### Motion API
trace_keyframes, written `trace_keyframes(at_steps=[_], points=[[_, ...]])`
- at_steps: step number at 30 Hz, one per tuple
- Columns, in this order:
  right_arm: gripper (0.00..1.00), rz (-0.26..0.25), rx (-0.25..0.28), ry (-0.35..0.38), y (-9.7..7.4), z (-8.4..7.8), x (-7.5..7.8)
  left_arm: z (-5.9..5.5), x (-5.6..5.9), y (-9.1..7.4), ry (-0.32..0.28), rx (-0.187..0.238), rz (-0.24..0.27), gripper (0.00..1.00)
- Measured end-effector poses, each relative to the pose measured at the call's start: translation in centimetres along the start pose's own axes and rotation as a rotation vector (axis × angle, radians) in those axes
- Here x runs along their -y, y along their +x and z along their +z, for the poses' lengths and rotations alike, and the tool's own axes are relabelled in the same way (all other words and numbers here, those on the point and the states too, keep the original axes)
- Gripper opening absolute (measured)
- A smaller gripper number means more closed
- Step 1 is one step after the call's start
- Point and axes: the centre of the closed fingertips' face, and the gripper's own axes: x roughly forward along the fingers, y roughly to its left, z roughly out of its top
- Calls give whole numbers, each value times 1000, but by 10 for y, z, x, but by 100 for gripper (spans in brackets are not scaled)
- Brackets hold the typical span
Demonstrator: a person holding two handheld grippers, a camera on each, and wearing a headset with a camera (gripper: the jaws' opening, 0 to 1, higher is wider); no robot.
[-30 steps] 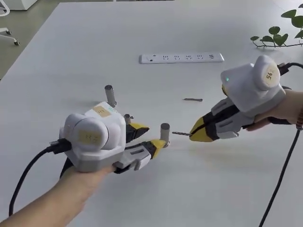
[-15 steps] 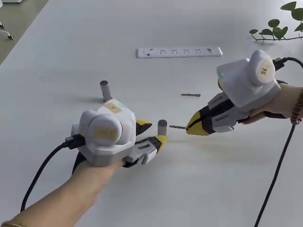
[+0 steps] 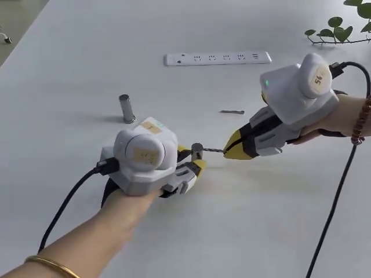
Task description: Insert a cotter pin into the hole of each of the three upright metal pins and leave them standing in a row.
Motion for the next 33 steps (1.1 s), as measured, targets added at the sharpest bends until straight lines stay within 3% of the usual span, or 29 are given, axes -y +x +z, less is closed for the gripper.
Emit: trace_keyframes(at_steps=[11,27,30,33], points=[[0,10,-4,-39,-2,7,-3,0,1,1,8,0,-19,12],[0,25,-81,-162,1,11,-8,-2,8,0,37,6,-134,11],[0,25,-96,-193,2,12,-7,-2,10,0,41,6,-141,12],[0,29,-93,-180,2,13,-7,-2,9,1,30,8,-142,12]])
